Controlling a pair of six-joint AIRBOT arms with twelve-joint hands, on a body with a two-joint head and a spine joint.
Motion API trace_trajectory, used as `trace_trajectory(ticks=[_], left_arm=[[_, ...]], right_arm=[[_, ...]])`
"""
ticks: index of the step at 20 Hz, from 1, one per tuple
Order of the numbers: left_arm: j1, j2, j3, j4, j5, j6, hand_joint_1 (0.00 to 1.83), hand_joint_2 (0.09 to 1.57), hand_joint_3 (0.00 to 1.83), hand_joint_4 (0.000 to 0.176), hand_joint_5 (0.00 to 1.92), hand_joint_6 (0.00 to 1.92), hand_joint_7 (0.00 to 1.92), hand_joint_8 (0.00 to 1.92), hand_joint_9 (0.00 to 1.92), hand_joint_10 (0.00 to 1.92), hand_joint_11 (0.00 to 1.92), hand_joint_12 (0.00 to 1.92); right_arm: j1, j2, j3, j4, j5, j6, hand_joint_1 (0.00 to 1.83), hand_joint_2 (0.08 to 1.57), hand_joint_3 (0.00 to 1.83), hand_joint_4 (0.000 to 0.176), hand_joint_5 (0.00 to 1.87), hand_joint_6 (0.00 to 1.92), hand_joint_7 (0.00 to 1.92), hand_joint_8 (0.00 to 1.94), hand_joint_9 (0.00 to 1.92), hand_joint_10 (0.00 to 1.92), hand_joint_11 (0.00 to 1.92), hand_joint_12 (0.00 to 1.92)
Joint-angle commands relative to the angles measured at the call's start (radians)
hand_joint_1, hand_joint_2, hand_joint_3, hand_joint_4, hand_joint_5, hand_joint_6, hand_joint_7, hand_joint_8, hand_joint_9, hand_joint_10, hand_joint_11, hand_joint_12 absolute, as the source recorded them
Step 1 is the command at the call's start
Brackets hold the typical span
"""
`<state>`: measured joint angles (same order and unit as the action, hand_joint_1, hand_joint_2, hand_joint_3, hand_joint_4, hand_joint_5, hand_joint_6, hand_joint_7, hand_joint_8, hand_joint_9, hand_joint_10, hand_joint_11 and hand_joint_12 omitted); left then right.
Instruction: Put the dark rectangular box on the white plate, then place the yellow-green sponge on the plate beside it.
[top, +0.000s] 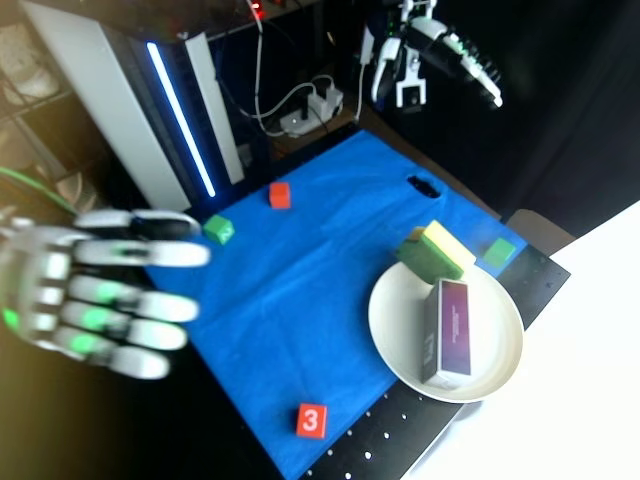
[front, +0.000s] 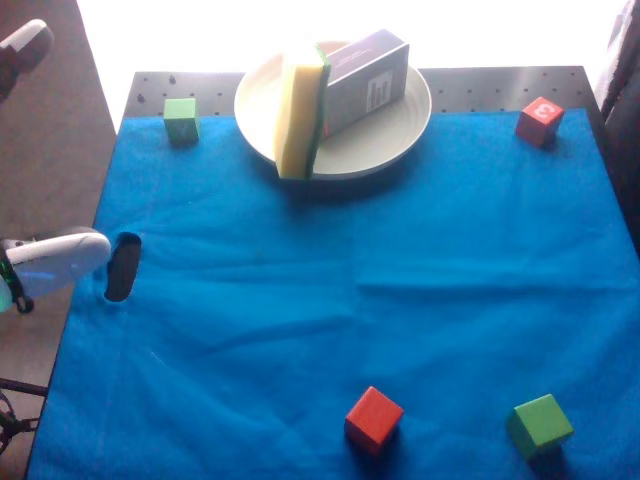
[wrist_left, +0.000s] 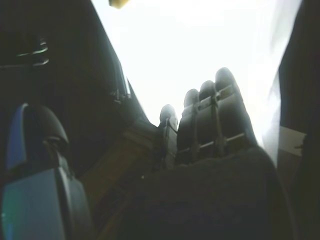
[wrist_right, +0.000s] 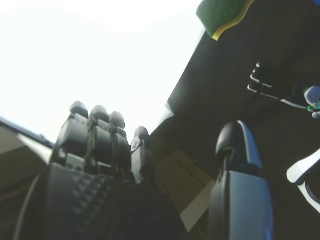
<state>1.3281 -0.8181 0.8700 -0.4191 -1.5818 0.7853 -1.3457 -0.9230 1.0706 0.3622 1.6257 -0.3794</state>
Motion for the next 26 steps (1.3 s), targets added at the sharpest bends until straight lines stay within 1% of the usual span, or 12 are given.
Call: trace_trajectory(ticks=[1, 2, 3, 4, 5, 11, 13, 17, 20, 23, 24, 26], left_arm=[[0.000, 0.008, -0.001, 0.001, -0.144, -0.009, 0.65, 0.90, 0.00, 0.152, 0.07, 0.00, 0.06, 0.00, 0.09, 0.00, 0.00, 0.46], [0.004, 0.010, -0.002, -0.003, -0.146, -0.009, 0.65, 0.90, 0.00, 0.147, 0.06, 0.00, 0.05, 0.00, 0.08, 0.00, 0.00, 0.47], [0.007, 0.012, -0.003, -0.005, -0.147, -0.011, 0.65, 0.91, 0.00, 0.136, 0.06, 0.00, 0.04, 0.00, 0.07, 0.00, 0.00, 0.45], [0.008, 0.013, -0.002, -0.009, -0.148, -0.011, 0.64, 0.90, 0.00, 0.144, 0.06, 0.00, 0.04, 0.00, 0.07, 0.00, 0.00, 0.40], [0.008, 0.014, -0.001, -0.010, -0.148, -0.011, 0.64, 0.91, 0.00, 0.132, 0.06, 0.00, 0.05, 0.00, 0.07, 0.00, 0.00, 0.39], [0.008, 0.015, -0.001, -0.009, -0.149, -0.021, 0.60, 0.91, 0.00, 0.139, 0.07, 0.00, 0.06, 0.00, 0.09, 0.00, 0.00, 0.48], [0.007, 0.015, 0.000, -0.007, -0.149, -0.027, 0.58, 0.91, 0.00, 0.131, 0.05, 0.00, 0.04, 0.00, 0.07, 0.00, 0.00, 0.46], [0.007, 0.013, 0.005, -0.005, -0.149, -0.031, 0.56, 0.94, 0.00, 0.128, 0.02, 0.00, 0.02, 0.00, 0.04, 0.00, 0.00, 0.41], [0.007, 0.013, 0.005, -0.004, -0.149, -0.031, 0.56, 0.94, 0.00, 0.146, 0.01, 0.00, 0.00, 0.00, 0.01, 0.00, 0.00, 0.37], [-0.015, 0.010, 0.015, 0.002, -0.150, -0.030, 0.50, 0.98, 0.01, 0.126, 0.00, 0.00, 0.01, 0.00, 0.00, 0.00, 0.00, 0.37], [-0.045, -0.001, 0.028, 0.008, -0.150, -0.027, 0.45, 1.00, 0.00, 0.132, 0.00, 0.00, 0.00, 0.00, 0.01, 0.00, 0.00, 0.33], [-0.136, -0.041, 0.079, 0.046, -0.150, -0.026, 0.40, 1.07, 0.00, 0.172, 0.01, 0.00, 0.00, 0.00, 0.02, 0.00, 0.00, 0.27]], right_arm=[[0.002, 0.007, 0.000, 0.014, 0.137, 0.006, 0.74, 0.87, 0.00, 0.141, 0.13, 0.01, 0.12, 0.00, 0.12, 0.00, 0.07, 0.06], [0.002, 0.007, -0.002, 0.016, 0.137, 0.006, 0.74, 0.87, 0.00, 0.142, 0.13, 0.01, 0.11, 0.00, 0.12, 0.00, 0.07, 0.06], [0.002, 0.007, -0.005, 0.018, 0.137, 0.006, 0.72, 0.88, 0.01, 0.164, 0.12, 0.00, 0.11, 0.00, 0.10, 0.00, 0.07, 0.06], [0.002, 0.007, -0.007, 0.020, 0.137, 0.006, 0.71, 0.89, 0.01, 0.170, 0.11, 0.00, 0.11, 0.00, 0.11, 0.00, 0.07, 0.06], [-0.001, 0.007, -0.009, 0.022, 0.137, 0.006, 0.71, 0.89, 0.01, 0.165, 0.11, 0.00, 0.11, 0.00, 0.09, 0.00, 0.04, 0.05], [-0.005, 0.005, -0.009, 0.029, 0.137, 0.006, 0.74, 0.92, 0.01, 0.141, 0.12, 0.00, 0.10, 0.00, 0.09, 0.00, 0.03, 0.06], [-0.005, 0.004, -0.009, 0.029, 0.137, 0.006, 0.73, 0.93, 0.00, 0.141, 0.12, 0.00, 0.11, 0.00, 0.09, 0.00, 0.00, 0.12], [-0.005, 0.004, -0.009, 0.029, 0.137, 0.006, 0.73, 0.94, 0.00, 0.113, 0.15, 0.00, 0.13, 0.00, 0.12, 0.01, 0.00, 0.31], [-0.005, 0.003, -0.009, 0.029, 0.137, 0.006, 0.72, 0.96, 0.01, 0.135, 0.17, 0.01, 0.14, 0.00, 0.14, 0.00, 0.00, 0.36], [-0.004, 0.003, -0.006, 0.029, 0.137, 0.006, 0.69, 0.94, 0.00, 0.120, 0.16, 0.01, 0.14, 0.01, 0.13, 0.00, 0.00, 0.38], [-0.004, 0.003, 0.002, 0.027, 0.137, 0.006, 0.70, 0.93, 0.00, 0.121, 0.18, 0.01, 0.15, 0.01, 0.12, 0.00, 0.00, 0.32], [0.052, -0.008, 0.032, 0.004, 0.137, 0.007, 0.61, 1.01, 0.02, 0.092, 0.15, 0.00, 0.14, 0.01, 0.10, 0.01, 0.00, 0.20]])
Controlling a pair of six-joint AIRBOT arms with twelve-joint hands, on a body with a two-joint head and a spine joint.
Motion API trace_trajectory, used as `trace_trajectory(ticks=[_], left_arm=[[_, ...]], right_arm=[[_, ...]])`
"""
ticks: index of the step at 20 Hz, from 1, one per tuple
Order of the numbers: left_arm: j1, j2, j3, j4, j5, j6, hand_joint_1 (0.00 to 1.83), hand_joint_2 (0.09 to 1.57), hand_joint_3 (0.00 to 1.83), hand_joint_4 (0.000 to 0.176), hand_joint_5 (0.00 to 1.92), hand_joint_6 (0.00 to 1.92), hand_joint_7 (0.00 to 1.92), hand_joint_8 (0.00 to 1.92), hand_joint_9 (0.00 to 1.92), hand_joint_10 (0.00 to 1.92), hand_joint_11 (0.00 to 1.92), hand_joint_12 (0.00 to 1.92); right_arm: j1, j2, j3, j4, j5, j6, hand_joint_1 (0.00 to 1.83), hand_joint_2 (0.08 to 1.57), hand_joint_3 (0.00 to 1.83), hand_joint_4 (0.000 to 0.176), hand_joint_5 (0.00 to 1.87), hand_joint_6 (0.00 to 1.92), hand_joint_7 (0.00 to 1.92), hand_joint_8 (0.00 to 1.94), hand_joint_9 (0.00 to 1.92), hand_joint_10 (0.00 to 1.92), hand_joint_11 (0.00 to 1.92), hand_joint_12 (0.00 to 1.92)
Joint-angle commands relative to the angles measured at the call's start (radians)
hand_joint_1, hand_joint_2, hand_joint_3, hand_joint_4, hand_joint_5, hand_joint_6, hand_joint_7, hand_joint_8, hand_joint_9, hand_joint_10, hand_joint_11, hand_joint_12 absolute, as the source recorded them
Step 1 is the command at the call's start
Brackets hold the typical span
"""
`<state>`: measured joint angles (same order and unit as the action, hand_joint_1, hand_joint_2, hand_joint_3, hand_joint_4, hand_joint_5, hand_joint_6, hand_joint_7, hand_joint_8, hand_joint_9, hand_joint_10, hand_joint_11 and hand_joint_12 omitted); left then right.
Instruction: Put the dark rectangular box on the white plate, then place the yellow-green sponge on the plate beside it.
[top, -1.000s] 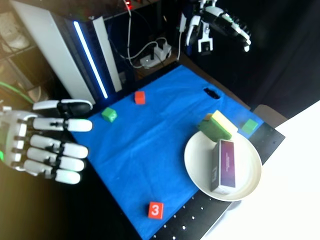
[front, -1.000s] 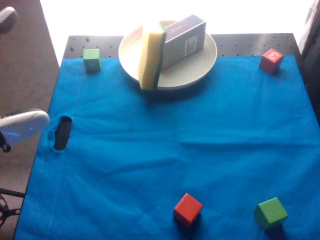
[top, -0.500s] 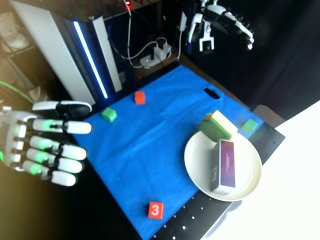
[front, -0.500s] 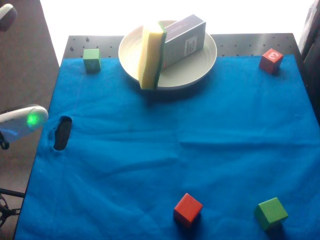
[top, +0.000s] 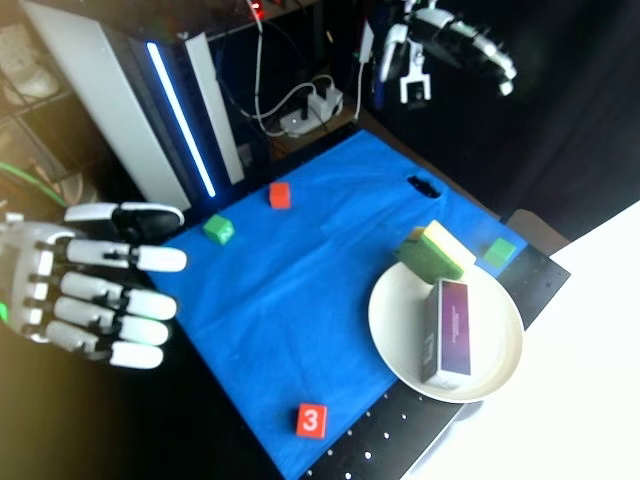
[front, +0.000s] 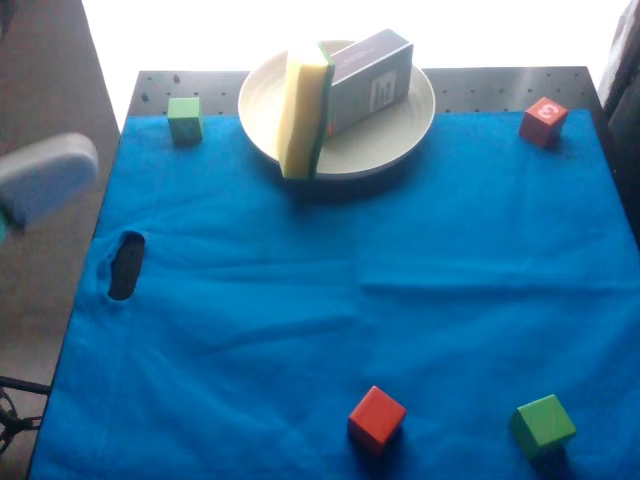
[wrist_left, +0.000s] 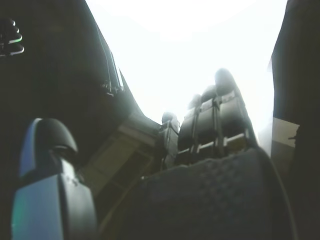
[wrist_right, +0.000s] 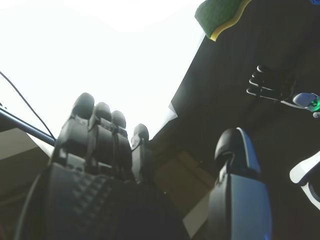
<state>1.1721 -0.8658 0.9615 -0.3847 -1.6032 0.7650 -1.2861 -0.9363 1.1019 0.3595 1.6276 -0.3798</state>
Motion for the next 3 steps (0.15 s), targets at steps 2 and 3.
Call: trace_trajectory(ticks=[2, 3], left_arm=[[-0.046, -0.002, 0.011, 0.041, -0.129, -0.002, 0.42, 1.02, 0.00, 0.176, 0.01, 0.00, 0.00, 0.00, 0.00, 0.00, 0.00, 0.18], [-0.079, 0.000, 0.019, 0.057, -0.129, 0.003, 0.44, 0.97, 0.00, 0.164, 0.00, 0.00, 0.00, 0.00, 0.03, 0.00, 0.00, 0.17]], right_arm=[[0.062, 0.002, 0.021, -0.033, 0.135, 0.007, 0.60, 1.00, 0.00, 0.102, 0.09, 0.00, 0.18, 0.00, 0.16, 0.01, 0.00, 0.32], [0.101, 0.002, 0.029, -0.069, 0.135, 0.007, 0.61, 1.03, 0.01, 0.105, 0.07, 0.00, 0.14, 0.00, 0.13, 0.00, 0.00, 0.26]])
